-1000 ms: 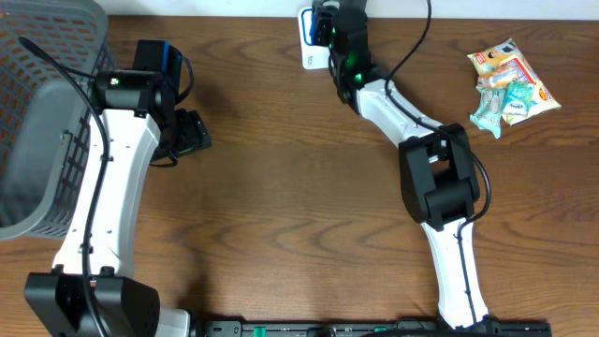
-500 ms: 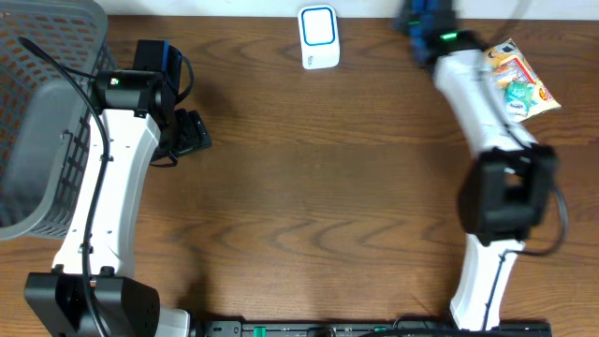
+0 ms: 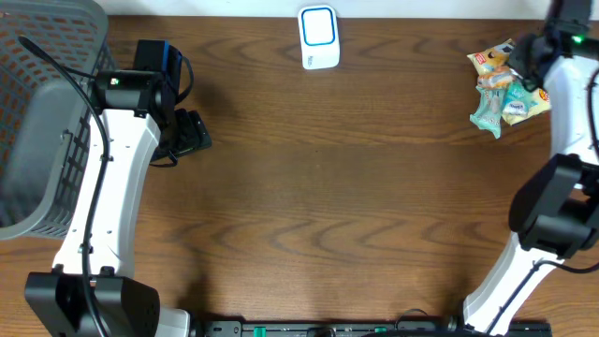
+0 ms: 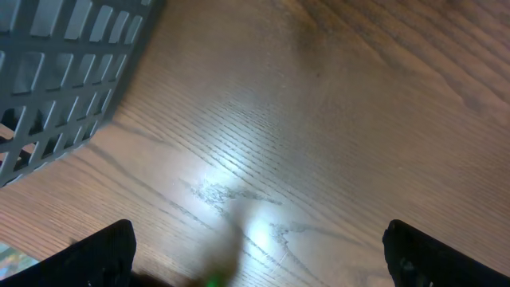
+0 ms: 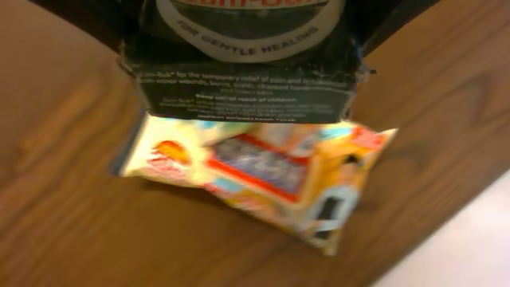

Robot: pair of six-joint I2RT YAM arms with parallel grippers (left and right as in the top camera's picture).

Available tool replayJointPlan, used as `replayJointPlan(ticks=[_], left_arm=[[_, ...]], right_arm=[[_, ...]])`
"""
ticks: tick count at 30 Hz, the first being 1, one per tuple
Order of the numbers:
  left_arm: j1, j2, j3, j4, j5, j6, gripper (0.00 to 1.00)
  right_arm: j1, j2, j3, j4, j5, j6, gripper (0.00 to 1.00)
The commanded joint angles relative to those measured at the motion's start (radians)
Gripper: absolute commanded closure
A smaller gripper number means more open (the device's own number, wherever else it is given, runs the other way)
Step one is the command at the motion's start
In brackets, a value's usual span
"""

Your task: Scan the item barcode

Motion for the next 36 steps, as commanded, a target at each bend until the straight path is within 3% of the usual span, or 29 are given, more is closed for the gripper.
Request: replayJointPlan(ticks=[1, 8, 15, 26, 36], left_arm=[[0.003, 0.006, -0.002, -0.004, -0.009, -0.006, 0.02], [0.003, 0.006, -0.002, -0.004, -0.009, -0.006, 0.02], [0.003, 0.006, -0.002, -0.004, -0.009, -0.006, 0.02], [0.003, 0.006, -0.002, -0.004, -0.009, -0.006, 0.02], [0.003, 0.006, -0.002, -0.004, -0.009, -0.006, 0.02]], right_arm=[[-0.021, -0.002, -0.03, -0.002, -0.029, -0.031, 0.25], [-0.027, -0.009, -0.047, -0.036, -0.046, -0.03, 0.01], [-0.026, -0.125, -0.047, -0.168, -0.184, 0.017, 0.01], [0.047, -0.543, -0.062, -0.602, -0.235, 0.06, 0.01], [0.201, -1.02, -0.378, -0.628, -0.224, 0.06, 0.01]])
